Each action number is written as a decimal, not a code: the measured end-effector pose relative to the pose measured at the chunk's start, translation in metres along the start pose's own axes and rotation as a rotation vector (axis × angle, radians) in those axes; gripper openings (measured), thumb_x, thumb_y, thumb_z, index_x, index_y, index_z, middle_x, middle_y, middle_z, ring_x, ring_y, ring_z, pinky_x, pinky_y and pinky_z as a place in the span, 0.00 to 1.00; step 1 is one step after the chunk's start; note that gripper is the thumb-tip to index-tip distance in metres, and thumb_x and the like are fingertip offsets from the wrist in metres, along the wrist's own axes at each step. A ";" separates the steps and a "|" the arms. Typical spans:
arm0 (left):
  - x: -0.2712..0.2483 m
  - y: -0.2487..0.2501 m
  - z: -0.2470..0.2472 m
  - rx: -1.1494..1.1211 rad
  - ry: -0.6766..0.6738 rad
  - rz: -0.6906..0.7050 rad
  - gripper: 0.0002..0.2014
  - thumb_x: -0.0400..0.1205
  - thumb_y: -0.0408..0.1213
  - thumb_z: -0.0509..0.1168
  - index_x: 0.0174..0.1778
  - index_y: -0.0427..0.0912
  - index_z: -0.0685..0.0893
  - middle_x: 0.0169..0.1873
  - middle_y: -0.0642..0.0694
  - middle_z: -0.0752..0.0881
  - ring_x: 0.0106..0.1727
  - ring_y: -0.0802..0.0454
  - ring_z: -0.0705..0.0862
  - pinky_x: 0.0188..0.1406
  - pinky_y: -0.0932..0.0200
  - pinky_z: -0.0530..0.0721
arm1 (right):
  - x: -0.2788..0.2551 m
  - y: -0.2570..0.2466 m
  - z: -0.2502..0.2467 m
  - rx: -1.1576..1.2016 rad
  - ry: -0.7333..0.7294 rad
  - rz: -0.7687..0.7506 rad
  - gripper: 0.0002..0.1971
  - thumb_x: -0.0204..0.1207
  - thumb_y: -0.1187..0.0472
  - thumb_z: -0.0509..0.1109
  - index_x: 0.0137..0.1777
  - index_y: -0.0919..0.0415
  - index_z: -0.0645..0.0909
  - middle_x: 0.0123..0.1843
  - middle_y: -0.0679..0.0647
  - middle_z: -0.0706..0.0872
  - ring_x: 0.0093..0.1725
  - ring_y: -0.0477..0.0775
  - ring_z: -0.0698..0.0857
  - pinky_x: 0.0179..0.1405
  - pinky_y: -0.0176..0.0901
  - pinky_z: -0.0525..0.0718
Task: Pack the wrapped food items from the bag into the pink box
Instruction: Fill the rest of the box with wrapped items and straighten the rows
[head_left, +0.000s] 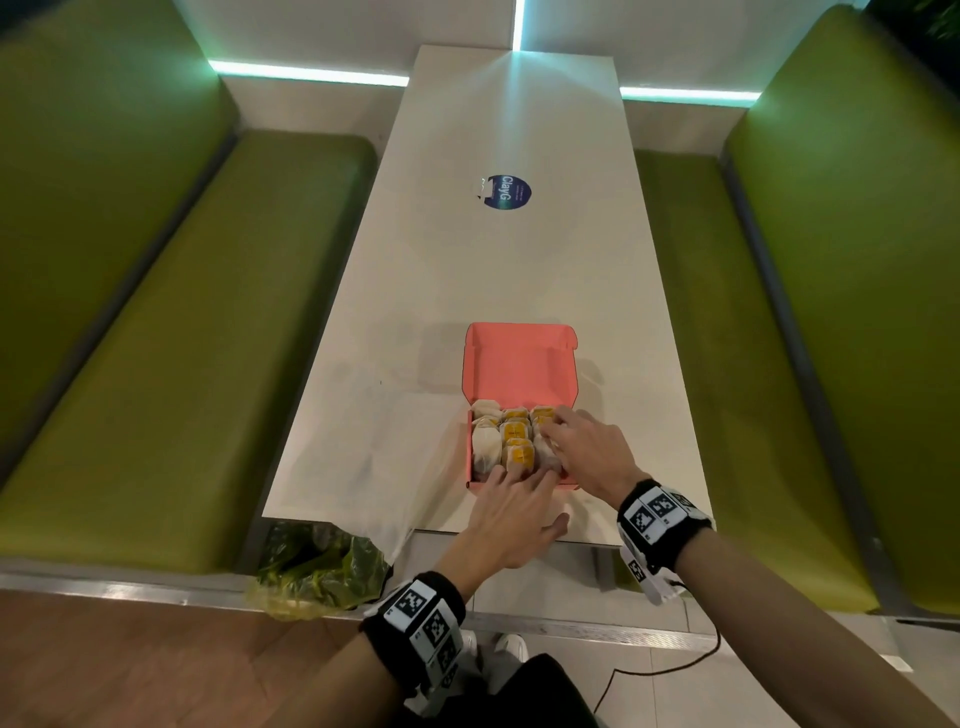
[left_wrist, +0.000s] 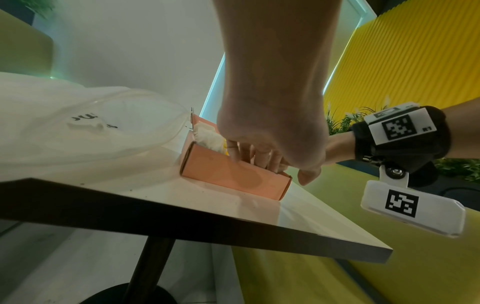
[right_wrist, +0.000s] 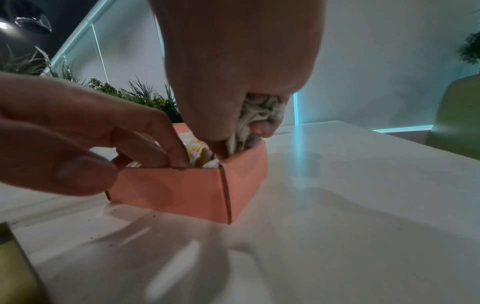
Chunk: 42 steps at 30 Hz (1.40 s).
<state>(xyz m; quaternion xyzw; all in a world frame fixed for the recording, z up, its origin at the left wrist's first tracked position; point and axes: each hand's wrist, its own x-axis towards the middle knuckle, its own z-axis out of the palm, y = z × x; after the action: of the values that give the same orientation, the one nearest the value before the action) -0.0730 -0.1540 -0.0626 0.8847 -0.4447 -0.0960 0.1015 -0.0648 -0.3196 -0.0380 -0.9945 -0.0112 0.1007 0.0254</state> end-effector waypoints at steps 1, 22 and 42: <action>0.000 0.000 0.000 0.000 0.001 0.001 0.22 0.84 0.57 0.55 0.65 0.43 0.75 0.64 0.46 0.86 0.63 0.39 0.77 0.54 0.44 0.73 | 0.000 -0.001 0.000 -0.012 -0.002 -0.001 0.12 0.83 0.57 0.67 0.65 0.48 0.78 0.64 0.49 0.76 0.61 0.55 0.81 0.40 0.49 0.83; -0.002 0.012 -0.049 -0.646 0.417 -0.160 0.13 0.83 0.53 0.60 0.57 0.50 0.79 0.48 0.57 0.83 0.47 0.57 0.80 0.44 0.52 0.82 | -0.022 -0.016 -0.038 1.588 0.412 0.417 0.16 0.87 0.57 0.61 0.43 0.63 0.85 0.38 0.56 0.85 0.34 0.50 0.81 0.26 0.38 0.75; 0.010 -0.002 -0.079 -0.729 0.547 -0.153 0.05 0.85 0.44 0.65 0.48 0.49 0.82 0.51 0.55 0.76 0.51 0.53 0.79 0.46 0.55 0.79 | -0.031 -0.030 -0.033 1.893 0.284 0.519 0.09 0.83 0.63 0.64 0.45 0.65 0.84 0.33 0.59 0.81 0.27 0.52 0.78 0.24 0.42 0.75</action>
<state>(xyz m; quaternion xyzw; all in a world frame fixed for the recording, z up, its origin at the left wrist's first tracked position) -0.0451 -0.1539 0.0115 0.8143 -0.2723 -0.0163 0.5124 -0.0891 -0.2922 0.0018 -0.5385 0.2953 -0.0495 0.7876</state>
